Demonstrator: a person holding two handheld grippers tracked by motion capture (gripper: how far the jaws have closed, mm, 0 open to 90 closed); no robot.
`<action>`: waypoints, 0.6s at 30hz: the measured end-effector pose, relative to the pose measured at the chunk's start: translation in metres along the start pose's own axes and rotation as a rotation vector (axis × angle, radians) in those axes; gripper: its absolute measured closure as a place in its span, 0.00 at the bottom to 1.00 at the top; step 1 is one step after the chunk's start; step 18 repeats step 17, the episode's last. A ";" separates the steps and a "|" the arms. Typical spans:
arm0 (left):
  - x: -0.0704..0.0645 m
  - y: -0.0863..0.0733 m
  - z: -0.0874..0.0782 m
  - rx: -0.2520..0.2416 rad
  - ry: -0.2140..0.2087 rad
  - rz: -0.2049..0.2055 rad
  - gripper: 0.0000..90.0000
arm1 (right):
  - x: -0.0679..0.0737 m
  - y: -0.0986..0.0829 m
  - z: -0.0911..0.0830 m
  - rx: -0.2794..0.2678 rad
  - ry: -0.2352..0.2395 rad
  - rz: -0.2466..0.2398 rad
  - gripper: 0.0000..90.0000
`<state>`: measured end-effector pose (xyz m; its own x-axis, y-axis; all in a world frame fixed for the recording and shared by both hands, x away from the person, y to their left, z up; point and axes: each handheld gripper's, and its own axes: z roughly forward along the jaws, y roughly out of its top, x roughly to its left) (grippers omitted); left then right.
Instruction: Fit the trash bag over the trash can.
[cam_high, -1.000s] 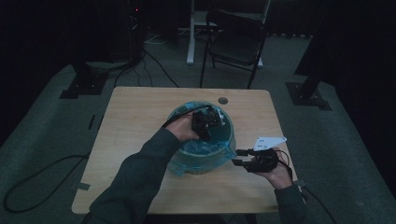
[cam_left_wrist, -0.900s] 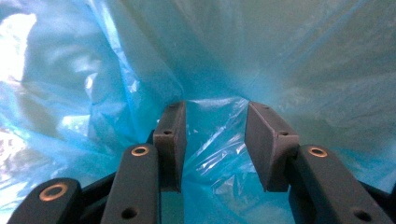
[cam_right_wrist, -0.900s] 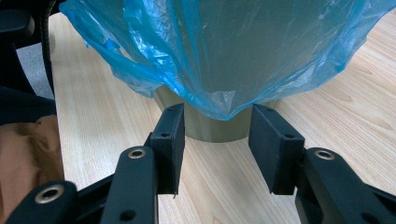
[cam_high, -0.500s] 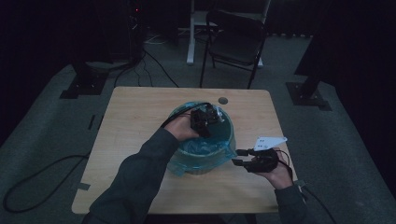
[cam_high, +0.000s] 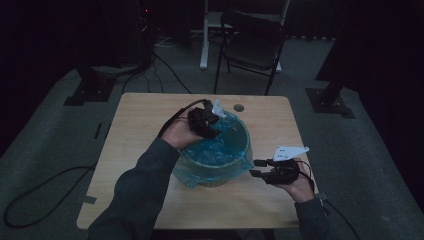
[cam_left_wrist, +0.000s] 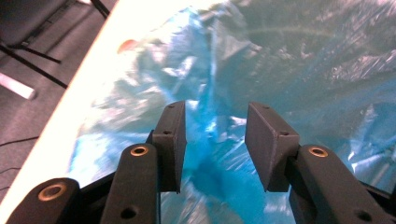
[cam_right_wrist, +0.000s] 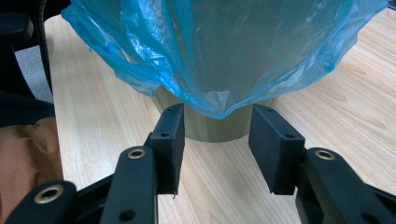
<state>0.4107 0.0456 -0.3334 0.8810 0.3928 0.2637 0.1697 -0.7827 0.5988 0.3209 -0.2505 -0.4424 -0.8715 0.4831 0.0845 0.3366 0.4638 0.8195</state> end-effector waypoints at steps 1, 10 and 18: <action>0.001 -0.002 -0.005 -0.020 0.009 -0.007 0.65 | 0.000 0.000 0.000 0.001 -0.001 0.000 0.62; 0.011 -0.032 -0.033 -0.123 0.072 -0.085 0.65 | -0.001 0.000 0.000 0.002 -0.002 0.001 0.62; 0.019 -0.054 -0.049 -0.178 0.129 -0.148 0.64 | -0.001 -0.001 0.000 0.002 -0.004 0.002 0.61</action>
